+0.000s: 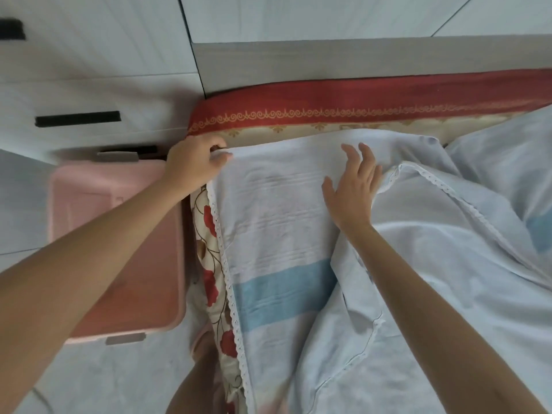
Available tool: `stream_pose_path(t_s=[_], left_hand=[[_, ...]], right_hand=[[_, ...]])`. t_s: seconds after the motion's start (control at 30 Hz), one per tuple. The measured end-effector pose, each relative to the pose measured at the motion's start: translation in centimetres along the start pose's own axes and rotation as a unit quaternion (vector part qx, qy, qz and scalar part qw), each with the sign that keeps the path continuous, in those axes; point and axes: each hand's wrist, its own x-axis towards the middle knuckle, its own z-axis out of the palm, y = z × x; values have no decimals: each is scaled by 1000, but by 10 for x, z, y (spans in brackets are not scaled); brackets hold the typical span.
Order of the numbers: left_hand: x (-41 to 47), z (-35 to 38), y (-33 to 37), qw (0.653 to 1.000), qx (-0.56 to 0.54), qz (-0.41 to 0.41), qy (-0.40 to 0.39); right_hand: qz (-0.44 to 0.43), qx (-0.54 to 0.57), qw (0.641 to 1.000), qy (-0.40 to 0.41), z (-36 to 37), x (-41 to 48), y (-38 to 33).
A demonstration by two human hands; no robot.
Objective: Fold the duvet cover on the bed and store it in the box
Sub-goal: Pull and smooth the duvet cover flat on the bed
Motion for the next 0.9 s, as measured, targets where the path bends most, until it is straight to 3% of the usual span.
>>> stream_pose_path(t_s=[0.13, 0.23, 0.33, 0.47, 0.53, 0.63, 0.67, 0.77, 0.8, 0.87, 0.9], left_hand=[[5, -3, -6, 1000, 10, 21, 5], [-1, 5, -1, 996, 69, -27, 55], [-30, 9, 26, 988, 101, -44, 111], [-109, 32, 72, 992, 42, 121, 9], [-147, 46, 88, 987, -18, 153, -49], [-190, 68, 104, 967, -168, 126, -147], [-200, 72, 108, 955, -218, 98, -177], [-223, 79, 117, 907, -332, -46, -255], [-226, 77, 120, 889, -355, -87, -276], [-222, 68, 127, 847, -415, -169, -286], [-216, 62, 129, 820, -454, -218, -272]], right_hand=[[127, 59, 989, 46, -2, -62, -3], [281, 129, 945, 110, -12, -114, 3], [360, 180, 915, 33, -23, -166, 11], [374, 82, 922, -55, -34, -211, 25], [398, 91, 911, -64, -40, -218, 35], [519, 260, 808, -100, -50, -221, 43], [519, 275, 804, -97, -52, -221, 43], [414, 275, 861, -111, -67, -227, 29], [380, 346, 846, -141, -72, -227, 20], [319, 511, 763, -234, -80, -222, -4], [291, 540, 736, -286, -79, -219, -15]])
